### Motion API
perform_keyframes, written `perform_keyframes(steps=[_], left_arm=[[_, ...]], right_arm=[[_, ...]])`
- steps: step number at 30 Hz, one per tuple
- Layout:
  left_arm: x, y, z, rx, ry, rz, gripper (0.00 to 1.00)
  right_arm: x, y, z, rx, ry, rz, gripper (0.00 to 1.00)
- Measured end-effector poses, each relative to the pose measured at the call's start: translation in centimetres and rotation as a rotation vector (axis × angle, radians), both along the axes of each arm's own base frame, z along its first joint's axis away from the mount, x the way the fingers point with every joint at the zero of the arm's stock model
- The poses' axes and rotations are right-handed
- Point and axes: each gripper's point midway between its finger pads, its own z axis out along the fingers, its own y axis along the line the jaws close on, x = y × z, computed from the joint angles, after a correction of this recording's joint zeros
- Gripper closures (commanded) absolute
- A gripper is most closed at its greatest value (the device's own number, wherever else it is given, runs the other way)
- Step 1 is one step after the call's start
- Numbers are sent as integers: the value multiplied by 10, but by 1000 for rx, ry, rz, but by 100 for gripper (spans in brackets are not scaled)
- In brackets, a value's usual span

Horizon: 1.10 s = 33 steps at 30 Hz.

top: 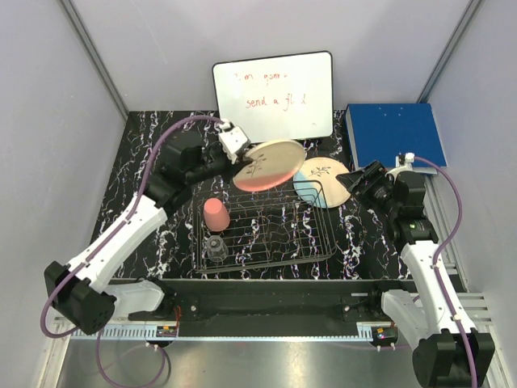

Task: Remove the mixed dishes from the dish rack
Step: Pick up the plate from the dish rack.

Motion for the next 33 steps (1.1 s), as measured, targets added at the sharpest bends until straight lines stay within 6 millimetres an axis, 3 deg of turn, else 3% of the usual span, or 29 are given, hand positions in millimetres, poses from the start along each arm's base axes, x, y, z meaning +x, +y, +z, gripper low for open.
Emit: perform_keyframes(steps=[6,10,15,19,25,28,33], left_arm=[[0,8,57,-200,-16,67,100],[3,14,81,-352,118,120,100],[24,14,109,-595,359,117,100],[32,5,102,-755,557,68,100],[22,-14,74,-847,817,-20,100],[17,-17,69,-854,873,-36,100],[7,-24,77,-861,879,-94,100]], right_arm=[[-5,5,10,15,-31,30,27],[-9,14,28,47,-92,84,25],[-18,29,65,119,-218,172,23],[-29,36,96,164,-323,227,23],[-42,43,131,215,-448,287,24],[-39,46,135,236,-459,303,23],[-24,48,128,266,-422,310,24]])
